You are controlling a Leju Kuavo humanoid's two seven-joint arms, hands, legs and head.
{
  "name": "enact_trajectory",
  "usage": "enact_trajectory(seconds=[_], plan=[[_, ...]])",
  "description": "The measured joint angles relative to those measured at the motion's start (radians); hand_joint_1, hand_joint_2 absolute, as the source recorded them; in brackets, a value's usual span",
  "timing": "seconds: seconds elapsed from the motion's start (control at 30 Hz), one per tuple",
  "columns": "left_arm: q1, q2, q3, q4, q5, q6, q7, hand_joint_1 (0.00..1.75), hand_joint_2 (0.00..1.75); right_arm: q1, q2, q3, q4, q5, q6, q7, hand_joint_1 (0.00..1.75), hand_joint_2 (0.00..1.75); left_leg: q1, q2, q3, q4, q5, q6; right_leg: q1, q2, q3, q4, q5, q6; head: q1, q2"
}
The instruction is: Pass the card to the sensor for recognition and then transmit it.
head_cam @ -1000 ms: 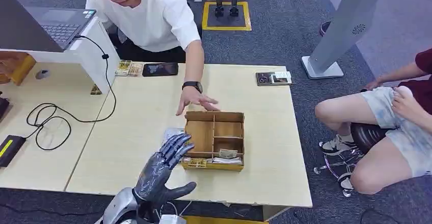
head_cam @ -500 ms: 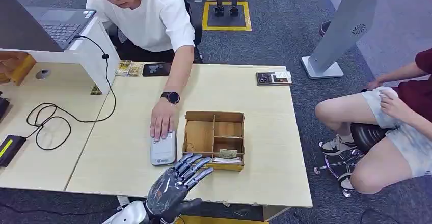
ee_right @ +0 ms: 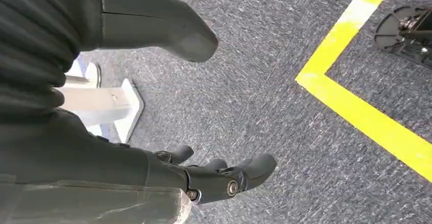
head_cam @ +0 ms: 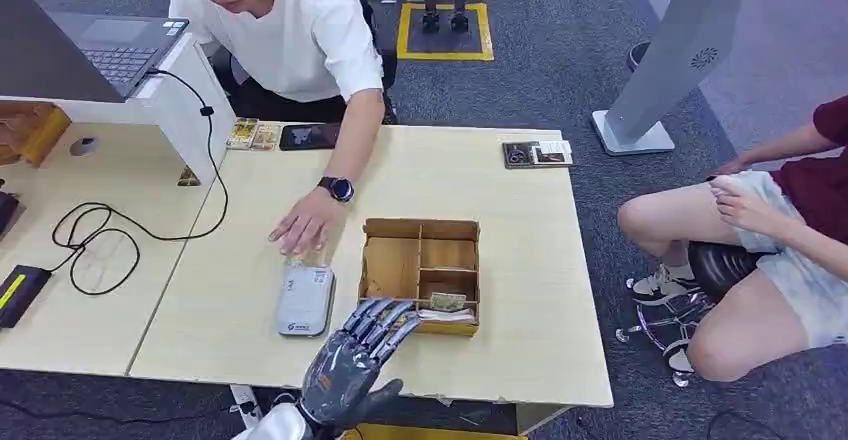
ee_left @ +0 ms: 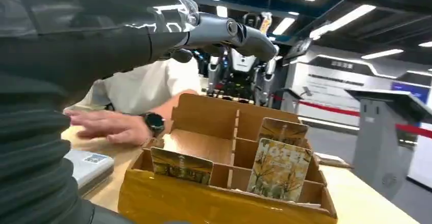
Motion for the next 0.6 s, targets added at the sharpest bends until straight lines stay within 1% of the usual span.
enact_trajectory(seconds=[0.03,0.13,0.4,0.6], plan=[[0.0,-0.009,0.0,0.006,-0.017,-0.002,0.019,0.0,1.75,0.0,0.0,0.0,0.0,0.004,0.0,0.001,0.0,1.75,0.0,0.0,0.0,0.0,0.0,0.0,0.0,0.0,0.0,0.0,0.0,0.0,0.0,0.0],[0.0,-0.032,0.0,0.026,-0.032,-0.006,0.046,0.0,1.75,0.0,0.0,0.0,0.001,0.016,0.003,0.004,0.0,1.75,0.0,0.0,0.0,0.0,0.0,0.0,0.0,0.0,0.0,0.0,0.0,0.0,0.0,0.0],[0.001,-0.095,0.001,0.081,-0.08,-0.015,0.087,0.0,1.75,-0.001,0.004,0.0,0.012,0.017,0.018,0.004,0.0,1.75,0.0,0.0,0.0,0.0,0.0,0.0,0.0,0.0,0.0,0.0,0.0,0.0,0.0,0.0],[-0.002,-0.126,0.002,0.113,-0.122,-0.035,0.132,0.0,1.75,-0.002,0.008,0.0,0.022,0.032,0.026,0.003,0.0,1.75,0.0,0.0,0.0,0.0,0.0,0.0,0.0,0.0,0.0,0.0,0.0,0.0,0.0,0.0]])
